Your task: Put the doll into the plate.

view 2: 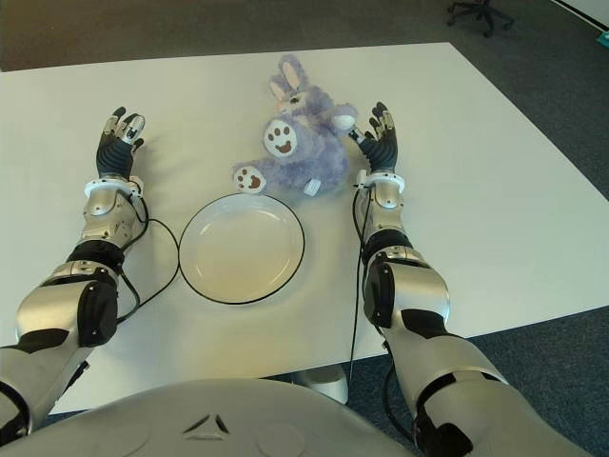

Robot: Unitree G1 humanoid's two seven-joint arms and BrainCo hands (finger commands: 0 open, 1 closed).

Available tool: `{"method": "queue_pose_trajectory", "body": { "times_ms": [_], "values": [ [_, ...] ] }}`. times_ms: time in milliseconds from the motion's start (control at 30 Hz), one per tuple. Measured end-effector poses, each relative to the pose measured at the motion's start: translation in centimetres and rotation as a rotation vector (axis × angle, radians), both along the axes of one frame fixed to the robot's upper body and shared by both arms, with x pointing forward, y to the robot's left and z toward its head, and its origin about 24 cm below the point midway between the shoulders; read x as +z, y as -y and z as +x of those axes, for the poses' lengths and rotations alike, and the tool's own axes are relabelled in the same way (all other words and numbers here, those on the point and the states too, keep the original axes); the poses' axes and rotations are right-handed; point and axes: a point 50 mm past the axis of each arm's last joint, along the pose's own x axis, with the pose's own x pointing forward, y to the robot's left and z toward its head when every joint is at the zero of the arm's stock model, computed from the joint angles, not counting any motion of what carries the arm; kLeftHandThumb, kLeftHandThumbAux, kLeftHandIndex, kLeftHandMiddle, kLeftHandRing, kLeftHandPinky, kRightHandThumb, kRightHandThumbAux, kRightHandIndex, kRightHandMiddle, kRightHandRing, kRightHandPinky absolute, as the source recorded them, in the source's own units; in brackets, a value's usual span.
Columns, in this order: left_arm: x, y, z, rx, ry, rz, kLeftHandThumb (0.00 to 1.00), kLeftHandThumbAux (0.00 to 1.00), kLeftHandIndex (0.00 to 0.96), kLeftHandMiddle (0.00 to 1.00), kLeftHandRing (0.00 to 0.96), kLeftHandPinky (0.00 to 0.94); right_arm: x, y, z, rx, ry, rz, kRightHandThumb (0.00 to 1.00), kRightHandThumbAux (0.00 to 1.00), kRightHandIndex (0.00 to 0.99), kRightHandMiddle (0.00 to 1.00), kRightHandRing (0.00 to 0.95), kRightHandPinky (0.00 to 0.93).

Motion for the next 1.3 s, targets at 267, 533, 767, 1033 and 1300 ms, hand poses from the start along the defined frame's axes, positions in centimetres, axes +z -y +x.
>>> {"method": "queue_pose_trajectory", "body": {
  "times_ms": [267, 533, 767, 1033, 1300],
  "values": [
    [0.0, -0.2, 0.0, 0.003, -0.001, 0.003, 0.000, 0.523, 0.058, 0.128, 0.102, 0.059, 0.2, -0.1, 0.0, 0.002, 0.010, -0.006, 0.122, 0.715, 0.022, 0.038, 0.040, 0.061],
    [0.1, -0.2, 0.0, 0.003, 0.000, 0.004, 0.000, 0.515, 0.072, 0.135, 0.110, 0.082, 0.4, 0.0, 0.1, 0.012, 0.019, -0.018, 0.103, 0.683, 0.009, 0.025, 0.027, 0.055],
    [0.1, -0.2, 0.0, 0.003, 0.000, 0.005, 0.000, 0.515, 0.075, 0.147, 0.117, 0.059, 1.0, 0.1, 0.2, 0.027, 0.046, -0.028, 0.059, 0.625, 0.019, 0.030, 0.035, 0.067],
    [0.1, -0.2, 0.0, 0.003, 0.000, 0.005, 0.000, 0.527, 0.081, 0.154, 0.123, 0.061, 1.8, 0.0, 0.4, 0.039, 0.093, -0.034, 0.044, 0.600, 0.025, 0.039, 0.046, 0.081],
    [0.1, -0.2, 0.0, 0.003, 0.000, 0.004, 0.000, 0.523, 0.070, 0.145, 0.118, 0.064, 2.7, -0.1, 0.6, 0.041, 0.140, -0.039, 0.031, 0.600, 0.038, 0.054, 0.060, 0.092]
  ]
}}
